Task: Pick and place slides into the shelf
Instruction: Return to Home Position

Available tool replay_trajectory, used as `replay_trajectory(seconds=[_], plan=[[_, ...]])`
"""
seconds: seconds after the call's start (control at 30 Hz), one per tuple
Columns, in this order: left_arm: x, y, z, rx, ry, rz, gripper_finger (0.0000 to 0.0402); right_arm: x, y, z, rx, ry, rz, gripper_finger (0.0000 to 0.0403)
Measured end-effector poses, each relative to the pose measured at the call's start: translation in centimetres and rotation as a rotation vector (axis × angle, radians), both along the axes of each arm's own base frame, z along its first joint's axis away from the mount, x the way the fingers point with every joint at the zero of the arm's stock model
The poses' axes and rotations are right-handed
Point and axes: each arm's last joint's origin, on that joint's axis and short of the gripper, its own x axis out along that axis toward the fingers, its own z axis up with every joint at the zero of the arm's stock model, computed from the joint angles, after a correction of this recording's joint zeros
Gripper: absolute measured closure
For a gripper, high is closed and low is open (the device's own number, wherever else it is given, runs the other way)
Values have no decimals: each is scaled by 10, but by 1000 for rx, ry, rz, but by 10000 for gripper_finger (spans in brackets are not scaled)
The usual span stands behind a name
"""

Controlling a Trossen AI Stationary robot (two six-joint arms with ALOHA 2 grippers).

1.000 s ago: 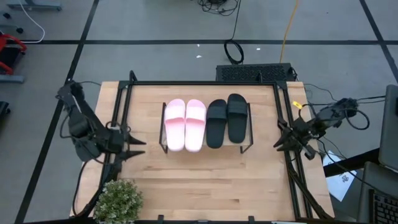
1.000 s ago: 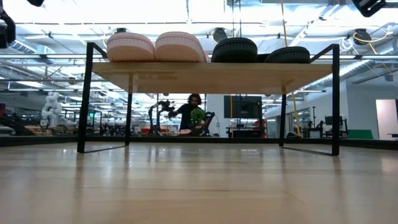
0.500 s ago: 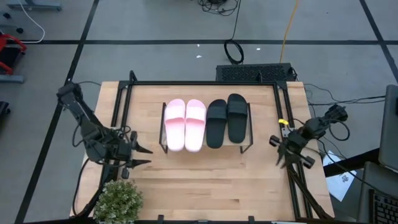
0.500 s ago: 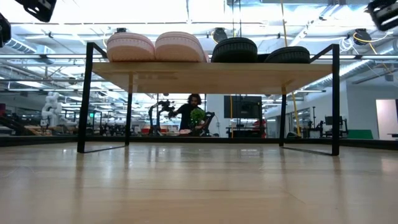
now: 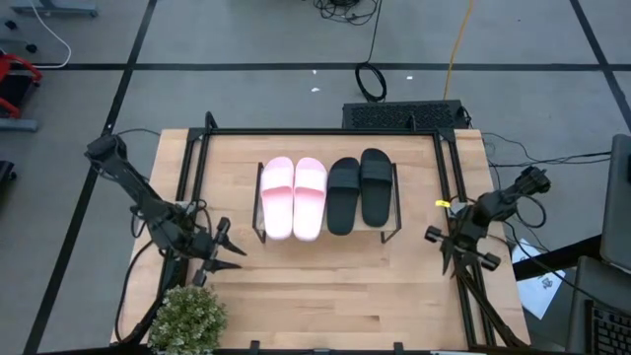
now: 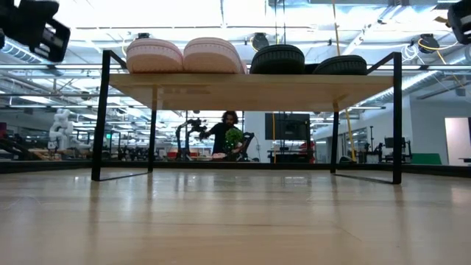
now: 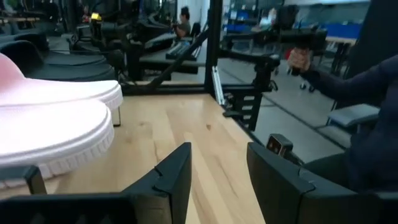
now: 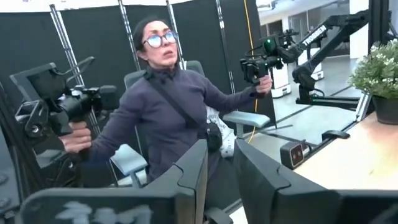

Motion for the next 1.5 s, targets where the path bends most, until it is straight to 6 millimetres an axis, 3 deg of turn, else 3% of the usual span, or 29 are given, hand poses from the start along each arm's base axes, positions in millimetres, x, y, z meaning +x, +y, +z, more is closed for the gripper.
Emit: replay_trajectory(seconds=[0.3, 0.67, 0.87, 1.3, 1.5], plan=[[-9, 8, -33, -35, 13, -51, 249, 2, 4, -13, 18, -92, 96, 335], [-10, 7, -41, -4, 73, -61, 249, 1, 4, -10, 11, -182, 108, 335], [-10, 8, -40, 0, 66, -31, 249, 5, 1, -10, 3, -194, -59, 335], [-9, 11, -39, 1, 46, 79, 249, 17, -9, -29, -214, -112, -487, 335], [-9, 11, -39, 1, 44, 98, 249, 18, -9, -31, -215, -77, -491, 335]])
